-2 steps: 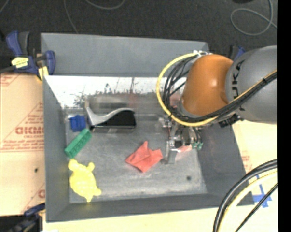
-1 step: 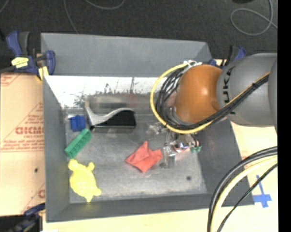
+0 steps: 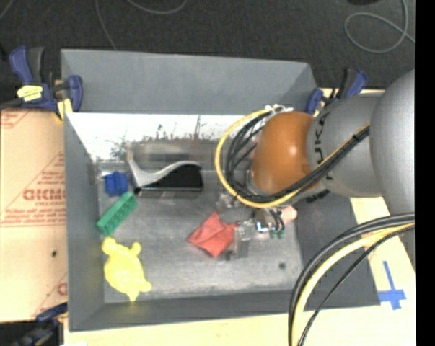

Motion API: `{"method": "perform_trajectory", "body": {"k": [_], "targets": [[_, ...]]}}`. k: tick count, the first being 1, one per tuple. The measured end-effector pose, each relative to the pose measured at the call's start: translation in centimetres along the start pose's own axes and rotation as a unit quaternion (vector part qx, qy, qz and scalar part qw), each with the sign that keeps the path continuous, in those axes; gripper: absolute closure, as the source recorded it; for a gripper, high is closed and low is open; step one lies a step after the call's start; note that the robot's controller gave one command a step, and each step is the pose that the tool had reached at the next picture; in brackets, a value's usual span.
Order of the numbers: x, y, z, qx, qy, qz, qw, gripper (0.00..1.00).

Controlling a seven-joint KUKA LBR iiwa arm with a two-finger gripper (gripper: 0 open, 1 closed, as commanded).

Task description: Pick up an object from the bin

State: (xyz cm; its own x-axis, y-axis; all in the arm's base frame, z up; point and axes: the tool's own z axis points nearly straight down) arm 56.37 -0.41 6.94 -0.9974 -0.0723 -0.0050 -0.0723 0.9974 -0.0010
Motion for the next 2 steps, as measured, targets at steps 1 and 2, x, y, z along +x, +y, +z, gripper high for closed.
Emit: {"method": "perform_trajectory", "body": {"k": [1, 2], "targets": [[1.04, 1.24, -0.11, 0.002, -0.0052, -0.034, 0.9994, 1.00], [1.04, 1.24, -0.11, 0.002, -0.0052, -0.034, 0.9994, 1.00]]}}
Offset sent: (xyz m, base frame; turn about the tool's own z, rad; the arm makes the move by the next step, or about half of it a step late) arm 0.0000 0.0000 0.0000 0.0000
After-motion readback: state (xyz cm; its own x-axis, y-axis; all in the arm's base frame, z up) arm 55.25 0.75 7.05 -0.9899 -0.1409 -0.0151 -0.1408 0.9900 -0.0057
